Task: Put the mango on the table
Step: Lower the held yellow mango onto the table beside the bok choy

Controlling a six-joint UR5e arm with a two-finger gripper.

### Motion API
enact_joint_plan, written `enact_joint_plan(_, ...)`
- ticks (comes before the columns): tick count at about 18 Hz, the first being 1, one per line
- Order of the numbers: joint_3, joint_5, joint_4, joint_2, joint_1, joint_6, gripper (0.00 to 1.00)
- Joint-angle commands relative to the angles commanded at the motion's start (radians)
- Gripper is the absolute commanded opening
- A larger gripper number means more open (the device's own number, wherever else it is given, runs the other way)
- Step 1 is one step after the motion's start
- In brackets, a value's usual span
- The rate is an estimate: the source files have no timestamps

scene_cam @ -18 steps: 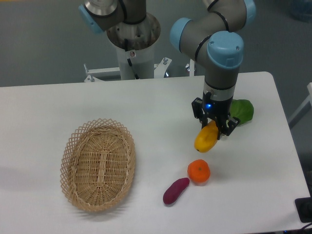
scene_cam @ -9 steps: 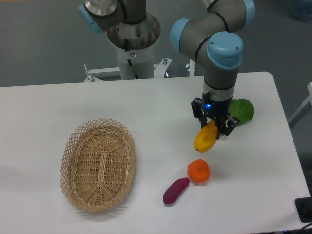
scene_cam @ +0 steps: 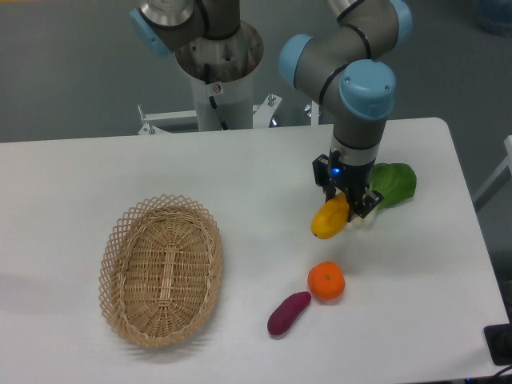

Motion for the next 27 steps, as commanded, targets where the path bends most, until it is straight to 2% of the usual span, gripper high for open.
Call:
enact_joint_plan(4, -0.043, 0.012, 0.000, -0.002, 0.000, 0.022, 0.48)
enact_joint_plan(12, -0.089, 0.012, 0.002, -0.009, -0.009, 0.008, 0.49)
enact_joint_plan(19, -0.092, 0.012, 0.002, -0.018, -0.014, 0.000, 0.51)
enact_joint_plan(23, -0.091, 0.012, 0.003, -0.020, -0.018, -0.004, 0.61)
enact_joint_plan(25, -0.088, 0.011, 0.005, -0.021, -0.018, -0.003, 0.76)
enact_joint_plan(27, -0.091, 0.011, 0.031, -0.021, -0.018, -0.004, 0.88)
